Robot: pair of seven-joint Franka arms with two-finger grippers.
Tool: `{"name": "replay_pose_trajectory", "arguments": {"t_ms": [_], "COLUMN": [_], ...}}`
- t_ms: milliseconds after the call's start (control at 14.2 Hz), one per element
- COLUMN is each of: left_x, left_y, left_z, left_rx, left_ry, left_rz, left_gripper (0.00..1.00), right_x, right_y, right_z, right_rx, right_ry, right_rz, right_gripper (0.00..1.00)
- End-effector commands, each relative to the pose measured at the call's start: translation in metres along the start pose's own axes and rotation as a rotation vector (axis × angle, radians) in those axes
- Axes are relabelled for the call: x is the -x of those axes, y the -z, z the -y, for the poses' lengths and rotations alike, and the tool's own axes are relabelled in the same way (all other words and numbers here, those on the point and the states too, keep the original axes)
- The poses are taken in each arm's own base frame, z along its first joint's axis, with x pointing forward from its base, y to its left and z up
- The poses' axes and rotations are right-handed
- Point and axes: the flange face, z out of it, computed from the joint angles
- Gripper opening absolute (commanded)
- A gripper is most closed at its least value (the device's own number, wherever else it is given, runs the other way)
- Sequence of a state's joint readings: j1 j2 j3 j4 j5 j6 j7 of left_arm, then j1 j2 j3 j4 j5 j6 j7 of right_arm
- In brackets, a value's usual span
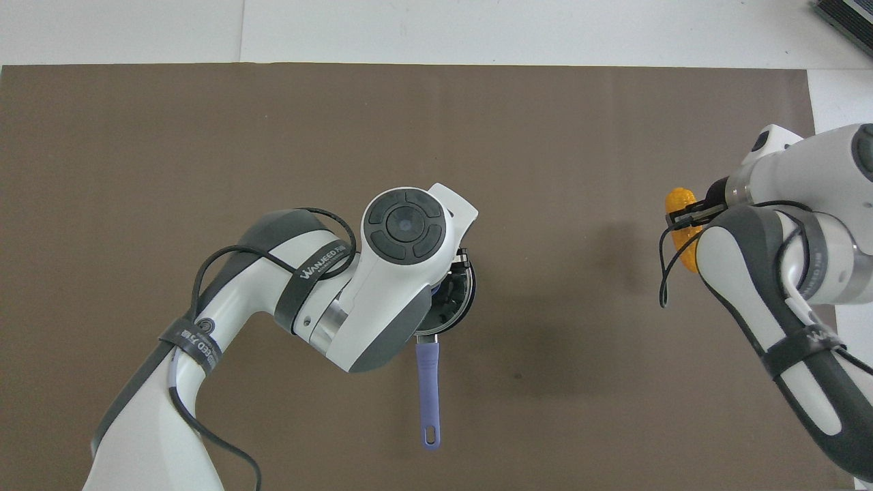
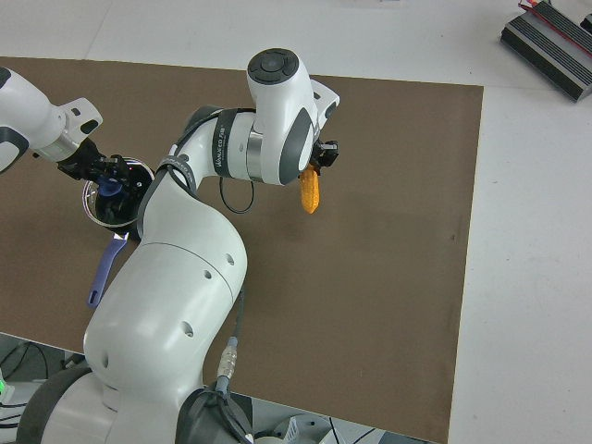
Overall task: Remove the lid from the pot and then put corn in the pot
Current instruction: 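Grasp the lid knob with the left gripper while the right gripper grasps corn, then lift the lid with the left gripper while the right gripper lifts corn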
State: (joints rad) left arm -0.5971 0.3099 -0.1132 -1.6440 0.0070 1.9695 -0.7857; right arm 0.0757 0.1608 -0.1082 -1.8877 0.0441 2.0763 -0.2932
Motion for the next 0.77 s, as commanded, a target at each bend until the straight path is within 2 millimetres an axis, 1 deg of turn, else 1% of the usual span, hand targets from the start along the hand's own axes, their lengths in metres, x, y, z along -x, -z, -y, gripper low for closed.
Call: {"name": "replay_pose_trajectory", "arguments": {"t_ms": [0,70,141,211,281,351,492,562,703], "left_x": [-0.007,-0.018,-0.026,-0.030,-0.037,-0.045,-0.061,-0.067,-0.078], "left_y": [0.040,0.053,0.065,0.075,0.083,0.084,0.090,0.089,0.091], "left_z": [0.014,0.030,0.045,0.057,0.073,0.087,0.114,0.126,0.148], "left_rx": [-0.006,0.005,0.016,0.018,0.016,0.019,0.036,0.031,0.034], "left_ry": [0.025,0.056,0.079,0.081,0.071,0.048,0.035,0.040,0.027], "left_rz": [-0.031,-0.043,-0.051,-0.054,-0.054,-0.040,-0.033,-0.027,-0.017], "left_gripper": [0.00,0.00,0.00,0.00,0.00,0.00,0.00,0.00,0.00], "right_x": [-0.001,-0.001,-0.005,-0.008,-0.013,-0.016,-0.022,-0.025,-0.031], "right_y": [0.035,0.047,0.054,0.059,0.060,0.061,0.063,0.069,0.073], "right_z": [0.005,0.009,0.024,0.033,0.048,0.066,0.106,0.131,0.196], "right_rx": [-0.022,-0.021,-0.018,-0.005,0.000,0.011,0.033,0.031,0.029], "right_ry": [-0.059,-0.075,-0.073,-0.083,-0.087,-0.092,-0.139,-0.165,-0.209], "right_rz": [0.004,-0.003,0.001,0.003,0.001,0.000,-0.006,-0.016,-0.014], "right_gripper": [0.00,0.00,0.00,0.00,0.00,0.00,0.00,0.00,0.00]}}
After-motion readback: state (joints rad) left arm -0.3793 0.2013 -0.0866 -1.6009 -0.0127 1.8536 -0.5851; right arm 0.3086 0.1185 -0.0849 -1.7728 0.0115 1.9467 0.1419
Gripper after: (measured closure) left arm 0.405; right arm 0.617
